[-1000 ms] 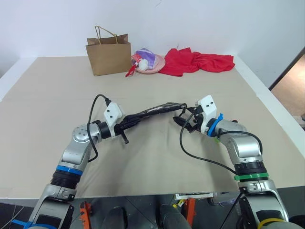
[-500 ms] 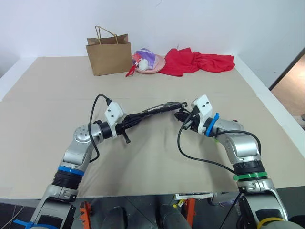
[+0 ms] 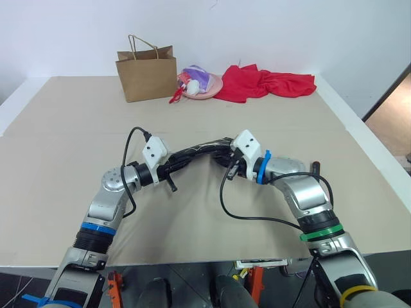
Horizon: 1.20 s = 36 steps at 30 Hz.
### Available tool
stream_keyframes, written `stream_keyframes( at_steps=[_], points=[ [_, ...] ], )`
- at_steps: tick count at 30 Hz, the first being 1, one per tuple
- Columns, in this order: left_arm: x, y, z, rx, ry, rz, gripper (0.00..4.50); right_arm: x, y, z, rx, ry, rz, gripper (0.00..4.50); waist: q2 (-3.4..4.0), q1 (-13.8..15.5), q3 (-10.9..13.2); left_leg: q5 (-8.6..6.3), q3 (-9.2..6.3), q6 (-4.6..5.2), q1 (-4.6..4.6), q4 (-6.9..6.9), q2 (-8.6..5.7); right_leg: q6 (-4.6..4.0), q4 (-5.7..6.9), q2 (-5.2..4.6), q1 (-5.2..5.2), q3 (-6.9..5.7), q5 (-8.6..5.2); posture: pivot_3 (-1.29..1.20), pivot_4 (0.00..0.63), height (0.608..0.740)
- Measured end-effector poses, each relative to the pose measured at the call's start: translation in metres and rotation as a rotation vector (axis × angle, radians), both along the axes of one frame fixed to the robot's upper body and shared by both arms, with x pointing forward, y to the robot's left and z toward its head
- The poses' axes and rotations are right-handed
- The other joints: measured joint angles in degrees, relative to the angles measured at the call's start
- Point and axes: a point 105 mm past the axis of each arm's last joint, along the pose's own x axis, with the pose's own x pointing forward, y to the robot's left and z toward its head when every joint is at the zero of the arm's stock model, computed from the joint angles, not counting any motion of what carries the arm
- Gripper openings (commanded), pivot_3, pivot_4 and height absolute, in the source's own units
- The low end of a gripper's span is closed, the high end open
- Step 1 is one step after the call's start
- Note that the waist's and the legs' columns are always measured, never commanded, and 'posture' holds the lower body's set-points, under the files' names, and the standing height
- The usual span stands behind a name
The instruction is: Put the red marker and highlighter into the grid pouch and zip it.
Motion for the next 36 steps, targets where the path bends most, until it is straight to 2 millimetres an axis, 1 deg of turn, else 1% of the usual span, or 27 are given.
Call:
stream_keyframes(
  at_steps=[2, 5, 7, 10, 12, 14, 17, 20, 24, 25, 29, 31, 33, 35, 36],
  points=[
    [0.000, 0.000, -0.001, -0.002, 0.004, -0.001, 0.00, -0.001, 0.006, 0.003, 0.000, -0.010, 0.020, 0.03, 0.00, 0.02, 0.00, 0.00, 0.00, 0.00, -0.03, 0.00, -0.01, -0.02, -0.01, -0.02, -0.02, 0.00, 0.01, 0.00, 0.150, 0.740],
    [0.000, -0.001, 0.000, -0.003, -0.004, -0.003, 0.00, -0.002, 0.011, 0.008, 0.005, -0.016, 0.049, 0.03, 0.00, 0.05, 0.00, 0.00, 0.00, 0.00, -0.05, 0.00, -0.01, -0.09, -0.01, -0.03, -0.03, -0.01, 0.05, 0.00, 0.150, 0.740],
    [0.000, 0.000, 0.000, -0.003, -0.006, -0.005, 0.00, -0.007, 0.016, 0.009, 0.010, -0.008, 0.095, 0.03, 0.00, 0.05, 0.00, 0.00, -0.01, 0.00, -0.06, 0.00, -0.01, -0.09, -0.01, -0.03, -0.04, -0.02, 0.05, 0.00, 0.150, 0.740],
    [0.000, -0.002, 0.002, -0.003, -0.014, -0.016, 0.00, -0.021, 0.032, 0.018, 0.036, -0.012, 0.190, 0.03, 0.00, -0.01, 0.00, 0.00, -0.05, 0.00, -0.08, 0.00, 0.02, -0.09, 0.00, 0.02, -0.07, -0.04, 0.05, 0.00, 0.150, 0.740],
    [0.000, -0.002, 0.005, -0.006, -0.026, -0.018, 0.00, -0.027, 0.040, 0.019, 0.046, -0.003, 0.217, 0.03, 0.00, 0.04, 0.00, 0.00, -0.09, 0.00, -0.08, 0.00, 0.01, -0.07, 0.00, 0.01, -0.06, -0.09, 0.03, 0.00, 0.150, 0.740],
    [0.001, -0.001, 0.005, -0.007, -0.030, -0.017, 0.00, -0.031, 0.048, 0.015, 0.051, 0.014, 0.234, 0.03, 0.00, 0.03, 0.00, 0.00, -0.07, 0.00, -0.08, 0.01, 0.01, -0.06, 0.00, 0.01, -0.06, -0.07, 0.03, 0.00, 0.150, 0.740],
    [0.001, 0.000, 0.005, -0.008, -0.028, -0.014, 0.00, -0.032, 0.054, 0.011, 0.059, 0.028, 0.231, 0.03, 0.00, 0.03, 0.00, 0.00, -0.07, 0.00, -0.09, 0.01, 0.01, -0.07, 0.00, 0.00, -0.07, -0.08, 0.03, 0.00, 0.150, 0.740],
    [0.002, 0.001, 0.004, -0.013, -0.025, -0.008, 0.00, -0.030, 0.054, 0.010, 0.057, 0.031, 0.205, 0.81, -0.01, 0.05, 0.00, 0.00, -0.07, -0.01, -0.10, 0.01, 0.01, -0.10, 0.00, -0.01, -0.07, -0.09, 0.05, 0.00, 0.150, 0.740],
    [0.001, -0.004, 0.002, -0.023, -0.021, -0.021, 0.00, -0.027, 0.045, 0.012, 0.050, 0.027, 0.167, 2.37, -0.01, 0.07, 0.00, 0.00, -0.07, -0.01, -0.14, 0.02, -0.01, -0.12, -0.01, -0.03, -0.08, -0.09, 0.06, 0.00, 0.150, 0.740],
    [0.001, -0.004, 0.002, -0.024, -0.021, -0.021, 0.00, -0.028, 0.042, 0.013, 0.048, 0.025, 0.161, 2.68, -0.01, 0.07, 0.00, 0.00, -0.07, 0.00, -0.14, 0.02, -0.01, -0.12, -0.01, -0.03, -0.08, -0.09, 0.06, 0.00, 0.150, 0.740],
    [0.001, -0.004, 0.001, -0.021, -0.018, -0.021, 0.00, -0.034, 0.029, 0.022, 0.076, 0.026, 0.157, 2.68, -0.01, 0.09, 0.00, 0.00, -0.09, -0.01, -0.17, 0.01, -0.01, -0.09, -0.01, -0.02, -0.10, -0.10, 0.04, 0.00, 0.150, 0.740],
    [0.001, -0.005, -0.001, -0.021, -0.013, -0.026, 0.00, -0.041, 0.025, 0.033, 0.109, 0.015, 0.182, 2.68, -0.01, 0.05, 0.00, 0.00, -0.09, 0.00, -0.18, 0.01, -0.01, -0.06, -0.01, -0.02, -0.12, -0.09, 0.03, 0.00, 0.150, 0.740],
    [0.000, -0.007, -0.002, -0.021, -0.008, -0.036, 0.00, -0.055, 0.026, 0.051, 0.168, -0.002, 0.250, 2.68, -0.01, 0.05, 0.01, 0.00, -0.14, 0.00, -0.18, 0.01, 0.00, -0.01, -0.01, 0.00, -0.11, -0.13, 0.00, 0.00, 0.150, 0.740],
    [-0.001, -0.008, -0.003, -0.019, -0.004, -0.040, 0.00, -0.064, 0.026, 0.060, 0.200, -0.009, 0.295, 2.68, -0.01, 0.06, 0.01, 0.00, -0.19, 0.00, -0.18, 0.02, 0.01, 0.00, -0.01, 0.00, -0.10, -0.16, -0.01, 0.00, 0.150, 0.740],
    [-0.001, -0.009, -0.004, -0.019, -0.003, -0.045, 0.00, -0.072, 0.023, 0.064, 0.219, -0.004, 0.320, 2.68, -0.01, 0.08, 0.01, 0.00, -0.19, 0.00, -0.19, 0.02, 0.00, 0.00, -0.01, -0.02, -0.08, -0.16, -0.01, 0.00, 0.150, 0.740]
  ],
)
